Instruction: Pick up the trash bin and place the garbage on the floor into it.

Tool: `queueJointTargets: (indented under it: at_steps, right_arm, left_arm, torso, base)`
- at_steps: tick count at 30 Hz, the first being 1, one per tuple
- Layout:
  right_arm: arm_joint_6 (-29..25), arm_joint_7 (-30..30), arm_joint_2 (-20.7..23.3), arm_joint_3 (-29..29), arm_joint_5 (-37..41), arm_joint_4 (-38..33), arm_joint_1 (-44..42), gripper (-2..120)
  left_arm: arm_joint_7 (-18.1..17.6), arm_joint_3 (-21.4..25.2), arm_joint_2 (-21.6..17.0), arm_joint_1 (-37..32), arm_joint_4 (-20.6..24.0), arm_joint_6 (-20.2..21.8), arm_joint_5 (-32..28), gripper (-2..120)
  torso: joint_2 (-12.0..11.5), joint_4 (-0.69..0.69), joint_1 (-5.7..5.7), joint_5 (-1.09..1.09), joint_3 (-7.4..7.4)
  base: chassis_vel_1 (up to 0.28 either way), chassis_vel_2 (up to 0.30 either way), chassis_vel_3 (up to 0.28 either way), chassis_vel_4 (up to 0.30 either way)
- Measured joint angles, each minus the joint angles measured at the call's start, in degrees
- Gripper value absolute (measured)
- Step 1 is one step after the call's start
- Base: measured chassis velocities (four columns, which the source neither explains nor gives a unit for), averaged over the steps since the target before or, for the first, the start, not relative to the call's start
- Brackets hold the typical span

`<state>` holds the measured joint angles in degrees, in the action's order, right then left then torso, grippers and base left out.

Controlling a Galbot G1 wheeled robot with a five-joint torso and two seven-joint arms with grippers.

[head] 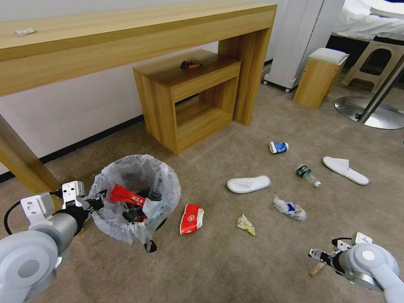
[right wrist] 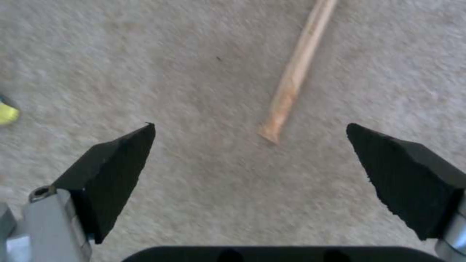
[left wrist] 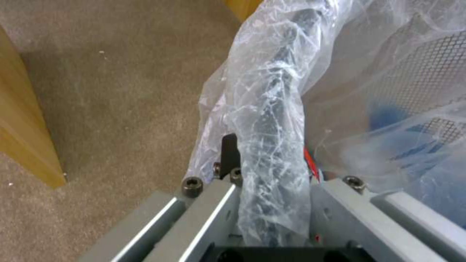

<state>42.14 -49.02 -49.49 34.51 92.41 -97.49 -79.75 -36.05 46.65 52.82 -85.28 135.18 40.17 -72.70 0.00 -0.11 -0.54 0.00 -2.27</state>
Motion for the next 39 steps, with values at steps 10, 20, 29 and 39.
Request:
queueJointTargets:
  at_steps: [10,20,29,39]
  right_arm:
    - [-0.01,1.00,-1.86,-1.78,-0.75,4.74,5.44,100]
    - [0.00,2.71,-3.36,-2.50,-3.73,10.53,9.19,100]
    - [-0.01,4.26,-4.64,-2.97,-7.30,14.63,11.62,100]
    - [-0.01,8.10,-6.29,-3.22,-11.45,20.15,15.18,100]
  left_arm:
    - [0.03,-0.03,-0.22,-0.03,-0.12,0.00,0.26,0]
    - [0.05,-0.13,-0.28,0.26,-0.53,-0.02,0.29,0]
    - [0.11,-0.29,-0.36,0.50,-0.94,-0.06,0.33,0]
    - [0.25,-0.17,-0.24,0.29,-1.09,-0.10,0.47,0]
  torso:
    - [0.00,0.01,0.00,0.00,0.00]
    - [0.00,0.01,0.00,0.00,0.00]
    - [0.00,0.01,0.00,0.00,0.00]
    - [0.00,0.01,0.00,0.00,0.01]
  base:
    - [0.000,0.000,0.000,0.000]
    - [0.000,0.000,0.000,0.000]
    - [0.000,0.000,0.000,0.000]
    - [0.000,0.000,0.000,0.000]
